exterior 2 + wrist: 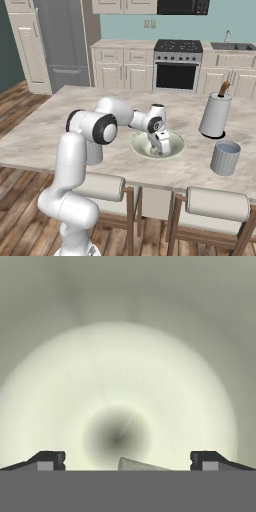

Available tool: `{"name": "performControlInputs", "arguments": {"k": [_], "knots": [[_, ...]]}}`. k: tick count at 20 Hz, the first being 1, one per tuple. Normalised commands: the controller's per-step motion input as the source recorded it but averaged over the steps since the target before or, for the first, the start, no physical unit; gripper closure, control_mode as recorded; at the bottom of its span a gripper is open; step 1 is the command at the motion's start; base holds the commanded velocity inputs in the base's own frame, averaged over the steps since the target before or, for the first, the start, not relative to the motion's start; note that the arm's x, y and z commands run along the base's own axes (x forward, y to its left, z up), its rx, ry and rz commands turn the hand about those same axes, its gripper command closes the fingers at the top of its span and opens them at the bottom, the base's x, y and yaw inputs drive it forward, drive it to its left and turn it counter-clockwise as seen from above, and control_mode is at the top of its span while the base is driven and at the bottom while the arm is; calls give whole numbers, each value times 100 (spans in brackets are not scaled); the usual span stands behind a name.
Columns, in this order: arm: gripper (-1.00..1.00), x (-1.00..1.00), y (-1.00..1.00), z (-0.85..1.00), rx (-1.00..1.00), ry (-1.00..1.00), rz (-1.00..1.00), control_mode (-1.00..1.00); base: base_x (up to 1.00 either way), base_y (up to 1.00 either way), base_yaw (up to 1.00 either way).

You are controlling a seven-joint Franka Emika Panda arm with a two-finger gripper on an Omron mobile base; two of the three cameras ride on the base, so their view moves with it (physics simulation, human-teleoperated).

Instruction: There are four ice cubes in the ice bowl. Place two ice cubes in each glass of water.

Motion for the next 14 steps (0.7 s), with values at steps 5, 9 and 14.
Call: {"name": "performControlInputs", "arguments": {"k": [5, 9, 14], "knots": [[-100, -19, 0, 0, 0, 0, -10, -100, 0, 0, 0], [-100, -20, 0, 0, -1, 0, -10, -100, 0, 0, 0], [-100, -7, 0, 0, -1, 0, -10, -100, 0, 0, 0]]}}
